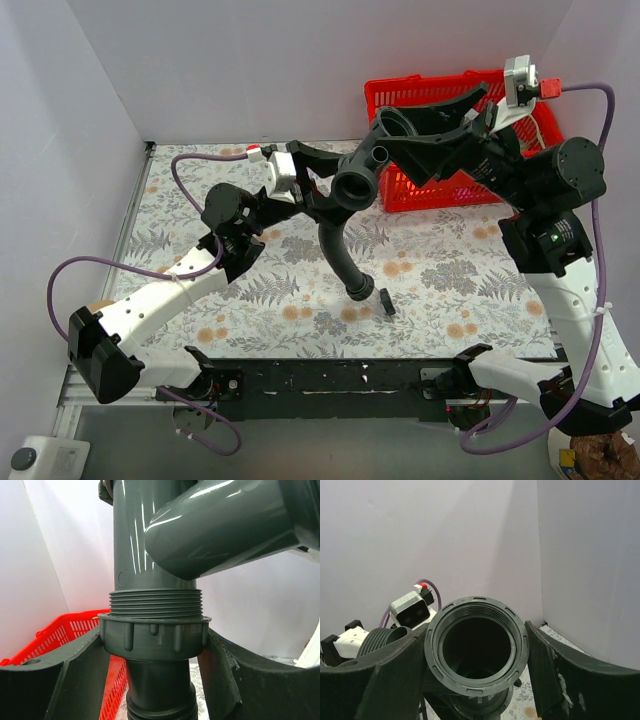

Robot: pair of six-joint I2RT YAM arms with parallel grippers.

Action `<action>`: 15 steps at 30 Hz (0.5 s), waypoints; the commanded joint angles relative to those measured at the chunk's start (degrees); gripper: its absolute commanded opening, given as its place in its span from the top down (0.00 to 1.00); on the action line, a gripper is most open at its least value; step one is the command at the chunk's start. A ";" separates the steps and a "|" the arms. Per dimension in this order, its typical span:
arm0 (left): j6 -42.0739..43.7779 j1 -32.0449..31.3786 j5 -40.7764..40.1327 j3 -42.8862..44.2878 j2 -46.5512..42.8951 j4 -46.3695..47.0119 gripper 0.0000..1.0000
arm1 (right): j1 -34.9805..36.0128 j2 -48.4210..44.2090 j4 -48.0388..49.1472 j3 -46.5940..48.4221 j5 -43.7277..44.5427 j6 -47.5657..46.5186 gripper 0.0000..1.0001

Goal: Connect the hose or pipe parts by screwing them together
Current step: Install the adaptor on the pipeline.

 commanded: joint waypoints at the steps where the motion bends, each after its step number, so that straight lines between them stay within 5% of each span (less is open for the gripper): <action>1: -2.51 -0.18 -3.34 3.83 -2.33 3.16 0.69 | 0.32 -2.91 5.19 -6.82 0.13 0.69 0.99; 8: -3.04 -0.10 -2.82 4.45 -2.07 2.89 0.69 | 0.85 -5.21 11.00 -14.21 3.13 0.68 0.99; 15: -0.93 -0.10 -1.24 3.66 -2.24 3.60 0.69 | 1.38 -2.40 2.13 -9.39 4.09 -0.81 0.99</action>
